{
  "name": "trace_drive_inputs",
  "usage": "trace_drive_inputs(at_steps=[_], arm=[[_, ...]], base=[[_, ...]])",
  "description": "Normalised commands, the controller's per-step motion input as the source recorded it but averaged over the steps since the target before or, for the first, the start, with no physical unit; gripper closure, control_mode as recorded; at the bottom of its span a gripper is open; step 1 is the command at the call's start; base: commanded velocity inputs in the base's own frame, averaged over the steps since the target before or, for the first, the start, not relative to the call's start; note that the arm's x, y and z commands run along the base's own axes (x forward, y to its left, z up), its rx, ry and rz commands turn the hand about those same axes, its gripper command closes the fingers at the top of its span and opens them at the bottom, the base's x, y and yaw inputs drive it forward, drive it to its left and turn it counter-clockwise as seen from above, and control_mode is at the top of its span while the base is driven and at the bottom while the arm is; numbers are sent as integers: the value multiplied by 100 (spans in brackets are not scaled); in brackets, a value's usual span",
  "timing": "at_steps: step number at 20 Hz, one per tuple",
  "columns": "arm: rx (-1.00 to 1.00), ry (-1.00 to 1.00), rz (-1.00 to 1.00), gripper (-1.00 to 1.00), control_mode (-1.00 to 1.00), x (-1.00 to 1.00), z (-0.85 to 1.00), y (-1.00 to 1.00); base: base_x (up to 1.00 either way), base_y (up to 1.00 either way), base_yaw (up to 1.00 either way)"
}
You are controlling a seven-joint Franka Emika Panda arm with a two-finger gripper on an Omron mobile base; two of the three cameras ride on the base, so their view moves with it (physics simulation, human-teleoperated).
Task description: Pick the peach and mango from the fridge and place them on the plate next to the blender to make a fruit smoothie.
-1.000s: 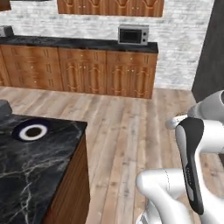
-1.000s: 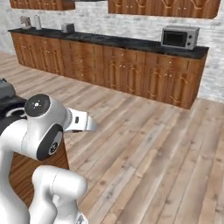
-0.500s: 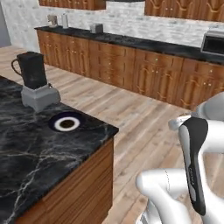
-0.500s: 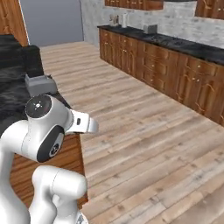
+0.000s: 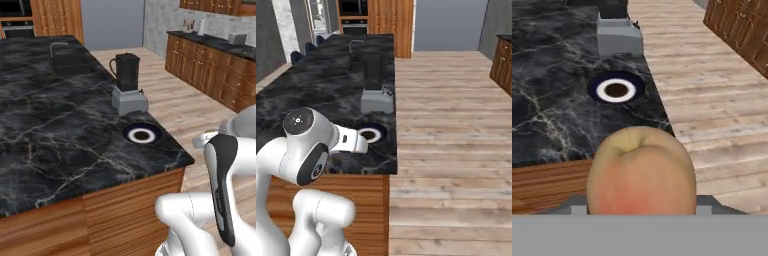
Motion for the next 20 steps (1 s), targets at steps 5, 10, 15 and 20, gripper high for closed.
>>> trace_drive_inputs(at_steps=[5,10,15,20], arm=[[0,0,0,100,100,0,0,0],[-3,24,9,100,-100,99,-18,0],[-9,54,-1,100,-100,94,-58,43],[5,8,0,100,-100,56,-90,3]], base=[[97,-59,56],[0,0,0],[0,0,0],[0,0,0]])
